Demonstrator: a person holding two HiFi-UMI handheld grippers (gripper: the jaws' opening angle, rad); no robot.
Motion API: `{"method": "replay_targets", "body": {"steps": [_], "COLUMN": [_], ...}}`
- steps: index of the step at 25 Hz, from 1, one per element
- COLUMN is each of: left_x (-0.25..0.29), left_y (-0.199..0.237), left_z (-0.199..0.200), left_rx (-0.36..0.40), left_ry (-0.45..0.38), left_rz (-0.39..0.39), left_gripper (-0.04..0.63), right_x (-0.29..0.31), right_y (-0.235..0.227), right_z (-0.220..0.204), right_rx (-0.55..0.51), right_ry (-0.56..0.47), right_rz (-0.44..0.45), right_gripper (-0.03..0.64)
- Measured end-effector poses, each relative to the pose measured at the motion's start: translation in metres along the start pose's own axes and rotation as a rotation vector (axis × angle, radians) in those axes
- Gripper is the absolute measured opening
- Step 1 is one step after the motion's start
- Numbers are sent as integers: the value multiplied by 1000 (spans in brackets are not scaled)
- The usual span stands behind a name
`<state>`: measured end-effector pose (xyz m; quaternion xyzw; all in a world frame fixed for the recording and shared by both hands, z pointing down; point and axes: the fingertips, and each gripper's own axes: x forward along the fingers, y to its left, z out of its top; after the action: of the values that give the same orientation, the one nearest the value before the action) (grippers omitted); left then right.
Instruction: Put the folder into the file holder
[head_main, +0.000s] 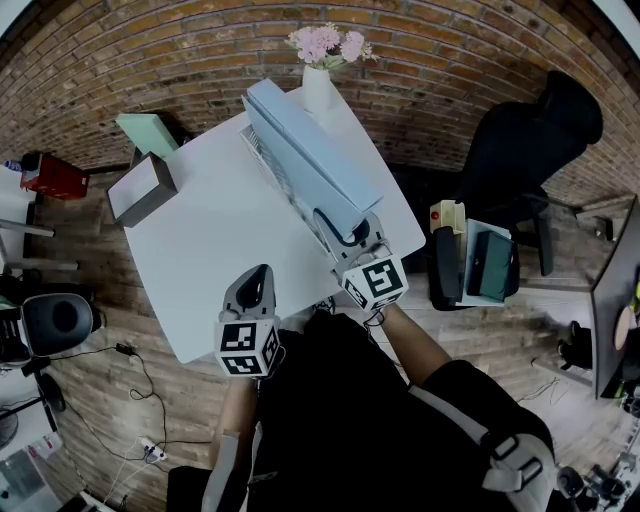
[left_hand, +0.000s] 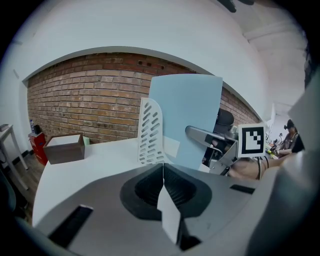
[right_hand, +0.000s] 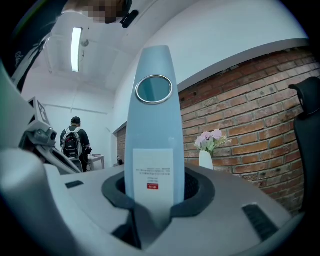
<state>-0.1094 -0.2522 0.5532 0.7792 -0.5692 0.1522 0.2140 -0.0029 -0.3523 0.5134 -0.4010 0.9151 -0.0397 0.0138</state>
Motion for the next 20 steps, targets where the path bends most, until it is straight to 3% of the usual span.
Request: {"method": "replay_targets", "body": {"steps": [20], "left_x": [6], "left_y": [-3], "left_z": [-4], "left_rx": [-4], "left_ry": [9], "left_rz": [-10], "left_gripper": [23], "right_x": [-5], "right_y": [5], "right_z": [-34], "right_rx": [20], "right_ry": [133], "right_rz": [-22], "right_gripper": [170]}}
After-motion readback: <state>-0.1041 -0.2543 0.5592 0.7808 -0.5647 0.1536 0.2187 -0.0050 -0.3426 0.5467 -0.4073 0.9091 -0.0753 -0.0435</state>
